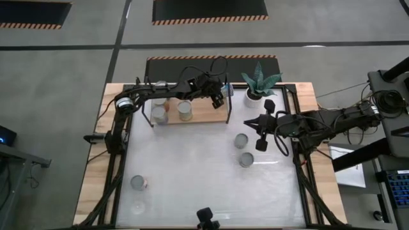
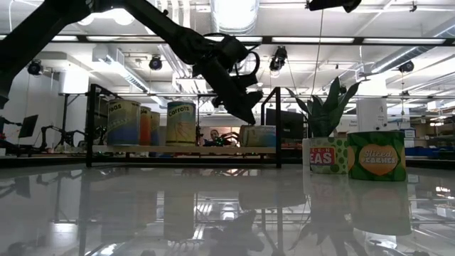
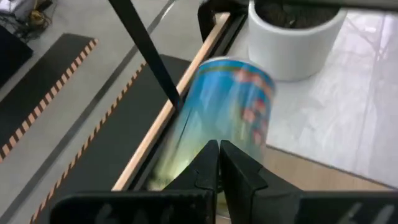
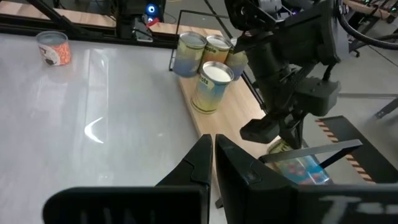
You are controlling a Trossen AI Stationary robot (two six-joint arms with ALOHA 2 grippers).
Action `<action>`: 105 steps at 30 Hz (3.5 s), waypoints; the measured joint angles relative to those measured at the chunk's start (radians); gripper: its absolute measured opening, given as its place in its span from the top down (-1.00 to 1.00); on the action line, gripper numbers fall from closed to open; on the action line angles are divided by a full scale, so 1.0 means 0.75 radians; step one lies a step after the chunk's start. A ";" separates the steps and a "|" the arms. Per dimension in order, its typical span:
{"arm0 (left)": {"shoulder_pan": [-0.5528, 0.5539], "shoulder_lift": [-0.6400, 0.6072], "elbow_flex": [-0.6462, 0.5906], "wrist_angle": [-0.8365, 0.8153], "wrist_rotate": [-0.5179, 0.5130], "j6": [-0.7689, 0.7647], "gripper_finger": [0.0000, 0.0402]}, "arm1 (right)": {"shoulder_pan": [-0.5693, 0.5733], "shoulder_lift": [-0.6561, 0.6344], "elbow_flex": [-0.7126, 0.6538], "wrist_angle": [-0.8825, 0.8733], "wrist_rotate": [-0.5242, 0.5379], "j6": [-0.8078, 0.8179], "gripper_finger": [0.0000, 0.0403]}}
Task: Pick and place cans onto a shelf
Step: Put the canned cherries on the shelf
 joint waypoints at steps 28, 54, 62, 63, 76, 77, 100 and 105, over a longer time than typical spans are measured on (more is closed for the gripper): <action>-0.028 -0.081 0.228 -0.574 -0.236 0.059 1.00 | 0.000 0.000 -0.044 -0.031 -0.001 0.010 0.96; 0.053 -0.029 0.182 -0.415 -0.065 0.047 1.00 | 0.000 0.000 -0.070 -0.031 0.000 0.005 0.96; 0.052 -0.016 0.171 -0.450 -0.056 0.041 1.00 | 0.000 0.000 -0.070 -0.040 0.000 0.005 0.96; 0.050 -0.016 0.171 -0.451 -0.056 0.041 1.00 | 0.000 0.000 -0.070 -0.040 0.000 0.006 0.96; -0.014 -0.031 0.164 -0.576 -0.068 0.002 1.00 | 0.000 0.000 -0.072 -0.046 -0.001 0.006 0.96; -0.014 -0.044 0.168 -0.589 -0.084 0.013 1.00 | 0.000 0.000 -0.072 -0.049 -0.001 0.006 0.96; 0.146 -0.017 0.204 -0.646 -0.113 -0.035 1.00 | 0.000 0.001 -0.090 -0.070 -0.001 0.042 0.96; 0.054 -0.018 0.204 -0.730 0.071 -0.010 1.00 | 0.000 0.001 -0.090 -0.071 -0.002 0.062 0.96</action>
